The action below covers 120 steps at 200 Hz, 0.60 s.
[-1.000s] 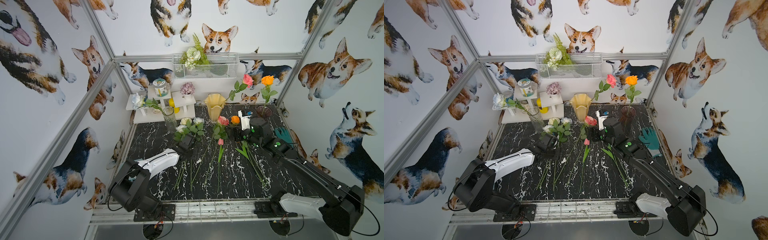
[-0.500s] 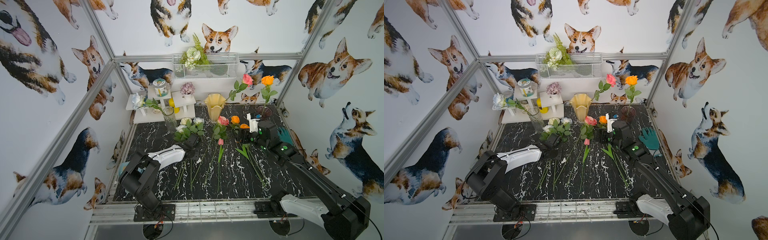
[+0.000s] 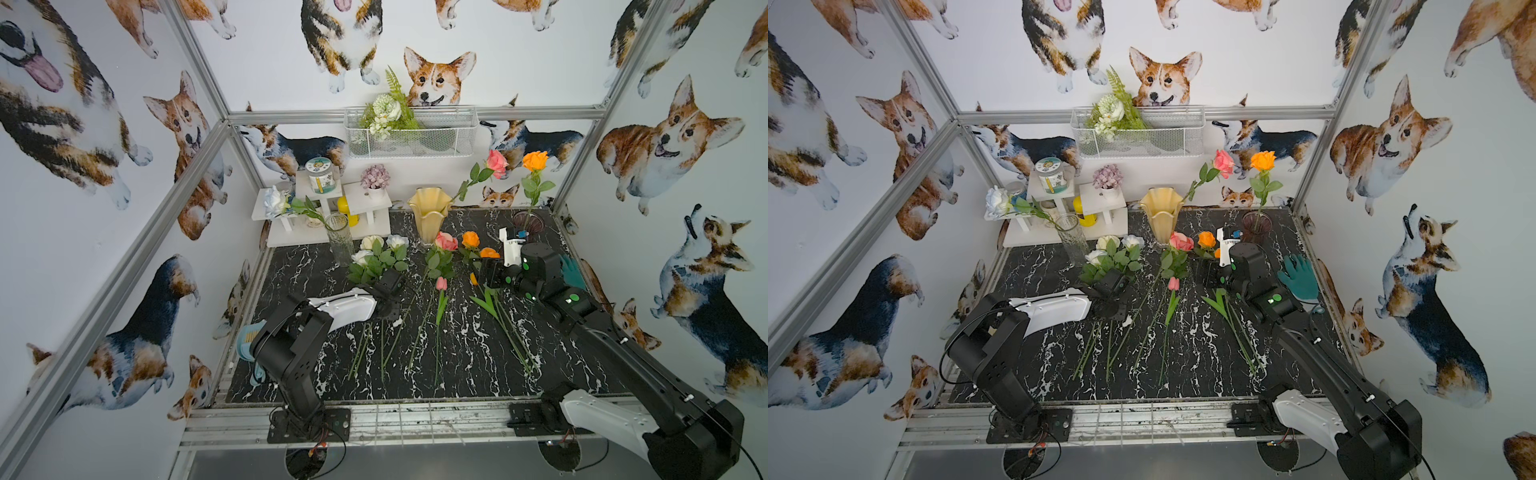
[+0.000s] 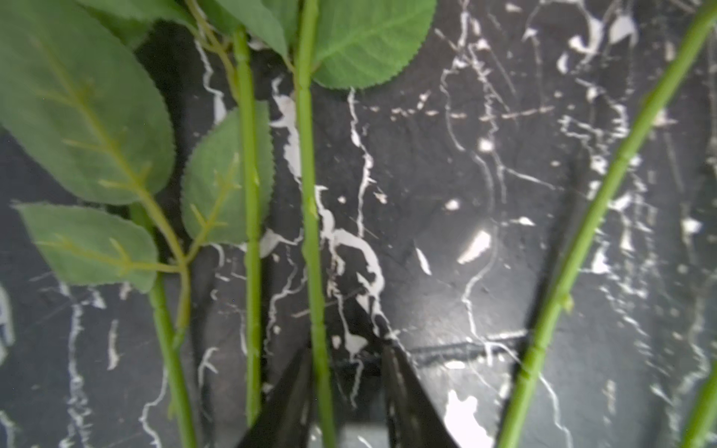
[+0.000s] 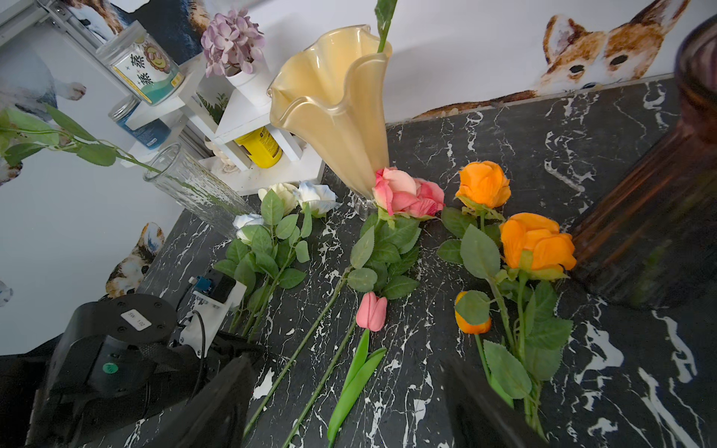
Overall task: Arrange the flowers in different vases according to their variety
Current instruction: Pick up the flower at the center of the board.
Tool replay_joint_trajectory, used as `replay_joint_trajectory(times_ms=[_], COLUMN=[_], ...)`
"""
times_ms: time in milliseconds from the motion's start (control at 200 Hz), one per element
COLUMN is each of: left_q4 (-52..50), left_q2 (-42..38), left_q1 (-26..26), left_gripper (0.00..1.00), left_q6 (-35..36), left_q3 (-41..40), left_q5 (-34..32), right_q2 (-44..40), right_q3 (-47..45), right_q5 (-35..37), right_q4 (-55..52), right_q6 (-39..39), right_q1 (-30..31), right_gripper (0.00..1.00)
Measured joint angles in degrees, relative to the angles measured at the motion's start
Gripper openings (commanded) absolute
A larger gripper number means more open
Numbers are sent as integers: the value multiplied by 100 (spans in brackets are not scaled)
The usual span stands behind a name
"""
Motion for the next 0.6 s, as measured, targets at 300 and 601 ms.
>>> replay_joint_trajectory(times_ms=[300, 601], left_q4=[-81, -173], left_q2=[44, -232], left_q1=[-44, -136], left_gripper=[0, 0], left_q6=[-13, -15], left_q3=[66, 92], left_q5=[-144, -160], right_q2=[-68, -149], right_q3=[-164, -507], right_q5=[-125, -271], right_q4=[-15, -20], right_q6=[74, 153], right_q1=[-107, -186], right_gripper=[82, 86])
